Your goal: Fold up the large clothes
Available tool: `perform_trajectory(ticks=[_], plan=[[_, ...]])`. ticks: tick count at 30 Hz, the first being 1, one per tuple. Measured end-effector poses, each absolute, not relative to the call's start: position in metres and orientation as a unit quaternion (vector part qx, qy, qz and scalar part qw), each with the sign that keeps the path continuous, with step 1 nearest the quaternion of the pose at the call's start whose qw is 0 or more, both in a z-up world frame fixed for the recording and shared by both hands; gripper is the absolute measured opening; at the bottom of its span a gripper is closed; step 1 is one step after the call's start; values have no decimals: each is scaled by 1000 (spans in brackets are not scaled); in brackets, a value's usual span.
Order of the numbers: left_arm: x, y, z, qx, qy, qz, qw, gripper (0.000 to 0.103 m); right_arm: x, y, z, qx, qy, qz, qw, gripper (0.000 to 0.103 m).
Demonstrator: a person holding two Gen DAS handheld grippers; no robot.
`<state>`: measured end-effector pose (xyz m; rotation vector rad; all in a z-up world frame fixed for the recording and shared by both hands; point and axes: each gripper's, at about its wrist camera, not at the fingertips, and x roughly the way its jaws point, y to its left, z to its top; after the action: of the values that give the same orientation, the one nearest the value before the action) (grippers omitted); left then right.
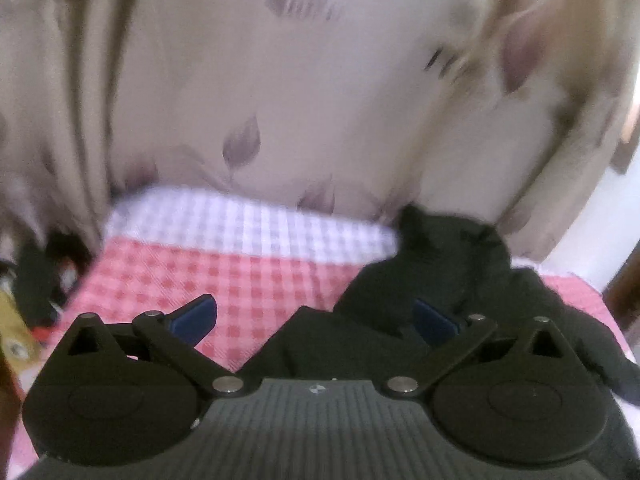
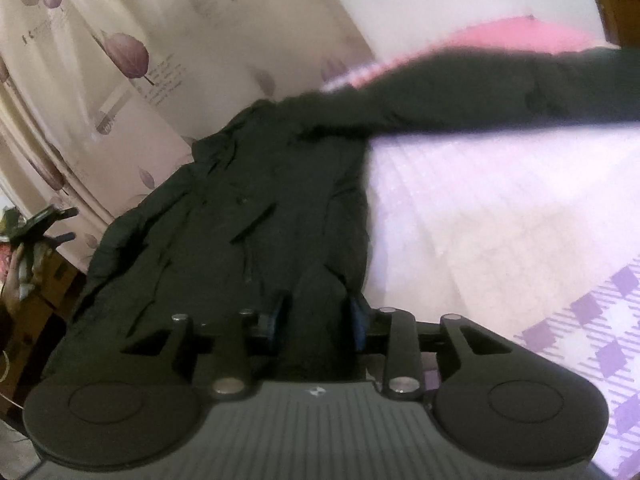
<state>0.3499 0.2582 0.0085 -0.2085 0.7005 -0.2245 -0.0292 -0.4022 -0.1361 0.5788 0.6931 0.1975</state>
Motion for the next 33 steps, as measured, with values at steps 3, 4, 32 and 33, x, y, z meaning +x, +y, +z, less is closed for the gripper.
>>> perform_trajectory(ticks=[3,4,32,33], plan=[[396,265,-27,-156,437,-152,873,99,-25,-397,-134,274,334,85,898,43],[408,264,-39,-168,460,-166,856,99,-23,-394,-133,269,335,81,899,45],[345,206,-8,-44,260,-23,964,57,-6,-373,-123,253,339,83,902,87],[327,197,-5,-37,257,-27,965,76,-6,-375,-124,267,340,84,898,90]])
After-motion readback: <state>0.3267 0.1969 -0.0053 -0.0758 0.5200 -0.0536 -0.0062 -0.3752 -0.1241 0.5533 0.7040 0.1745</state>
